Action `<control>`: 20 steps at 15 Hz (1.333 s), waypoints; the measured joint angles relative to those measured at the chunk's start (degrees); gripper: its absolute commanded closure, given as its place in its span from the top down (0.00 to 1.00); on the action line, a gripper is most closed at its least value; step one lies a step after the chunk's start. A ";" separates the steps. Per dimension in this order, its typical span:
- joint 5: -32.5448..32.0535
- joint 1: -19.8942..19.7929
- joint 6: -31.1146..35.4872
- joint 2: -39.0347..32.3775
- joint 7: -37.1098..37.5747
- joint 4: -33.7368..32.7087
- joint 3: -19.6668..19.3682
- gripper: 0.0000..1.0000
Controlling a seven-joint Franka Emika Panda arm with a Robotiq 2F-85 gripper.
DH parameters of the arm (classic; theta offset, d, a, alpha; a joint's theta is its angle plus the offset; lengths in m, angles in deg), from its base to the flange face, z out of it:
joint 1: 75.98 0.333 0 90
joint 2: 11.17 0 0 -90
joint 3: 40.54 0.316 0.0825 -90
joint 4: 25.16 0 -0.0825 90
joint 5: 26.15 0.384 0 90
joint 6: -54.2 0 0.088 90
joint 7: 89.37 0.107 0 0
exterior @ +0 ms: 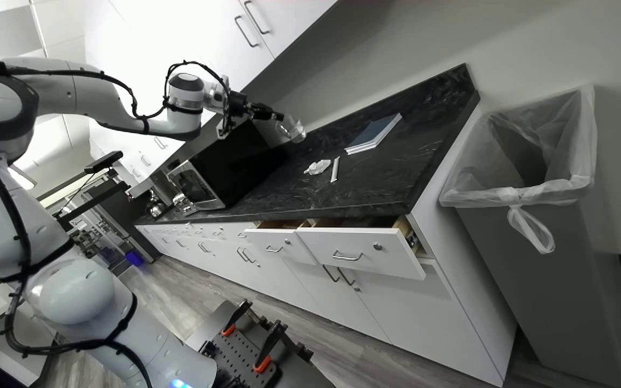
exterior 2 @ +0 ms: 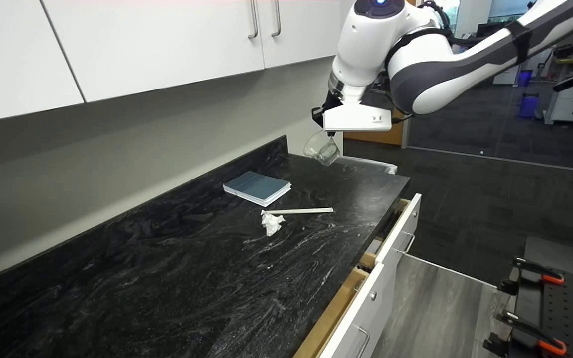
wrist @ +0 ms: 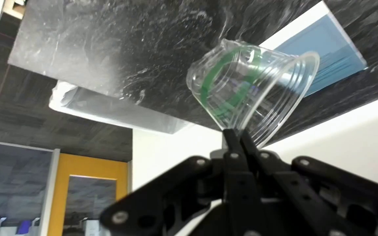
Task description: Move the clear cup to the right side of the counter
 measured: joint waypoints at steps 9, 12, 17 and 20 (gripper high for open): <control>-13.86 -7.11 3.17 -14.05 10.15 -6.03 -6.37 0.01; -15.32 -7.47 8.99 -17.32 20.87 -6.40 -7.11 0.01; -8.13 -9.12 14.31 -17.03 28.33 -4.22 -7.44 0.01; -6.35 -9.78 19.12 -16.23 34.21 -2.54 -8.85 0.01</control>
